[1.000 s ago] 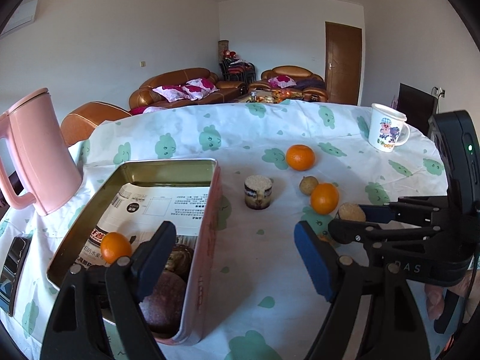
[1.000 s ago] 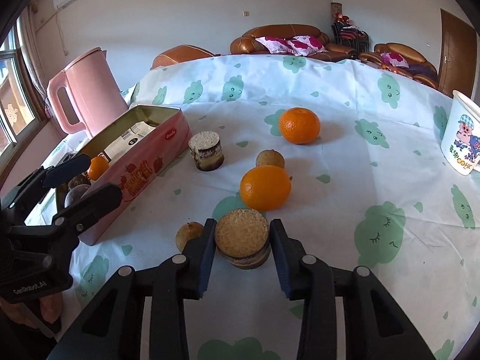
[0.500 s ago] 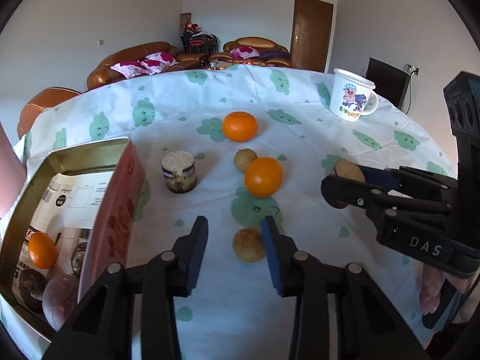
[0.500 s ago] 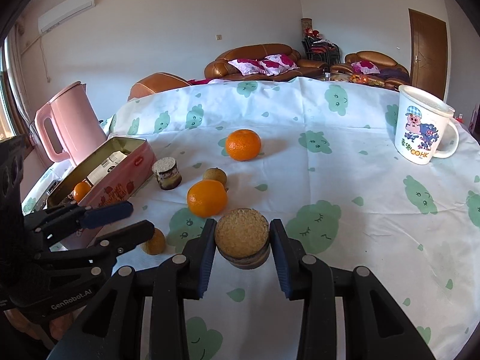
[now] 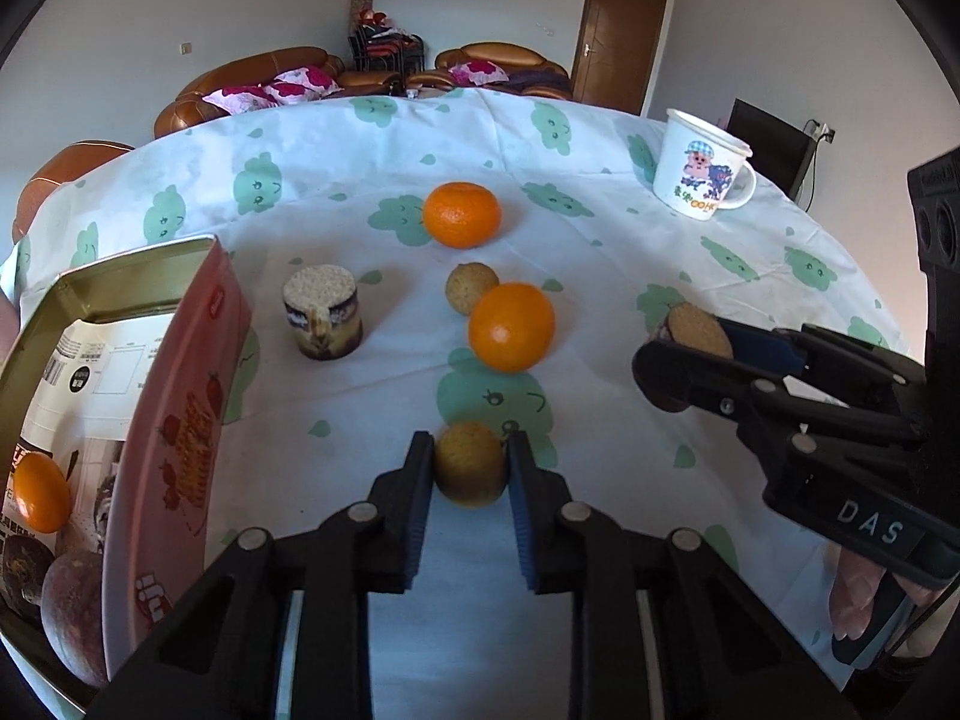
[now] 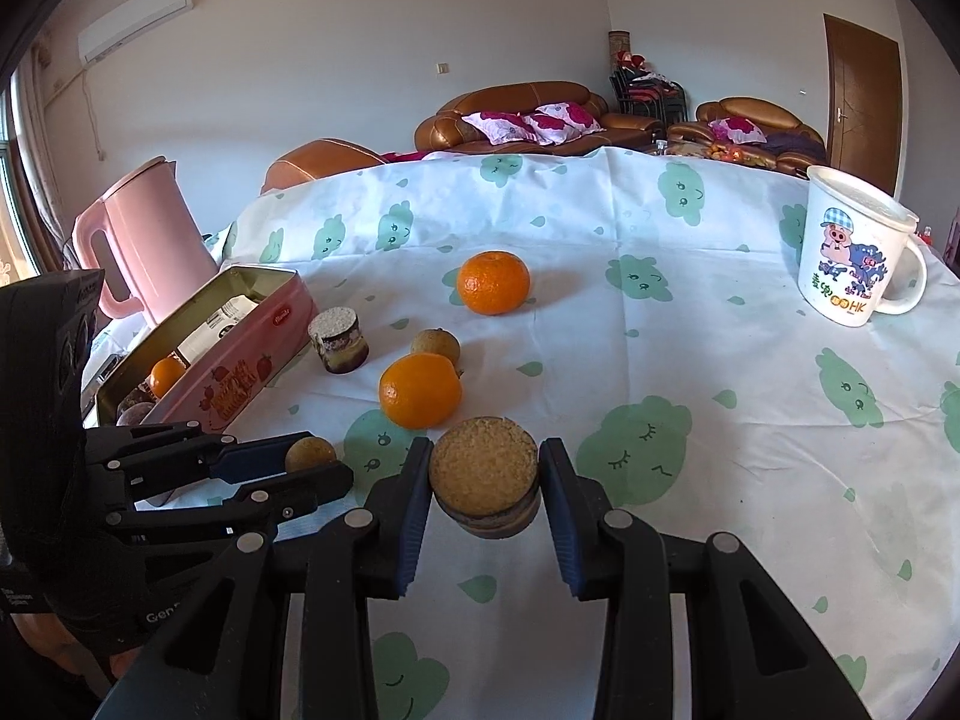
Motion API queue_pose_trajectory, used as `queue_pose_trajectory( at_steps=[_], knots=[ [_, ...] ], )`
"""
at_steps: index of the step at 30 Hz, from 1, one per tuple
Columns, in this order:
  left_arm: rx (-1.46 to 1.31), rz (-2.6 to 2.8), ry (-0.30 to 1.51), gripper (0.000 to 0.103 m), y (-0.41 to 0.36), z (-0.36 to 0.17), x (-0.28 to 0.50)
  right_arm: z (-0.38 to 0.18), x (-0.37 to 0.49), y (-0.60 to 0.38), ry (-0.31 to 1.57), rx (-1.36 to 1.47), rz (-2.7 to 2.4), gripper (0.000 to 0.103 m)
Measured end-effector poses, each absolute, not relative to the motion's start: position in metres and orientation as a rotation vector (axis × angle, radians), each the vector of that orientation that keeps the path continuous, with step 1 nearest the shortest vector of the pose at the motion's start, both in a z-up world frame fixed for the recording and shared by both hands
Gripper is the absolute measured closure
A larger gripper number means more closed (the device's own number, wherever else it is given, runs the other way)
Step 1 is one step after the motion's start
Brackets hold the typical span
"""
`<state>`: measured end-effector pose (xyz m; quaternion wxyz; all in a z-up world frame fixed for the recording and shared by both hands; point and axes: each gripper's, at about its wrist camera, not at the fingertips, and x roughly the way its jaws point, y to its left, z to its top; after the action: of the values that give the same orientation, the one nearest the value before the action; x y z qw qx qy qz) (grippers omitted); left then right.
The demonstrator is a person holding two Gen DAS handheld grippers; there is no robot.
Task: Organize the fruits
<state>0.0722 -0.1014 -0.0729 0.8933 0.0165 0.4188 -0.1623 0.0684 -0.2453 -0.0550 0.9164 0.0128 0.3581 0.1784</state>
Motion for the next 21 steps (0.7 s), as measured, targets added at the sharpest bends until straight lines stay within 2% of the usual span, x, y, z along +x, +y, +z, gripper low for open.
queue_pose_trajectory(
  at_steps=[21],
  knots=[
    [-0.036, -0.287, 0.716, 0.077, -0.08, -0.052, 0.058, -0.043, 0.05, -0.24, 0.624, -0.021, 0.406, 0.065]
  ],
)
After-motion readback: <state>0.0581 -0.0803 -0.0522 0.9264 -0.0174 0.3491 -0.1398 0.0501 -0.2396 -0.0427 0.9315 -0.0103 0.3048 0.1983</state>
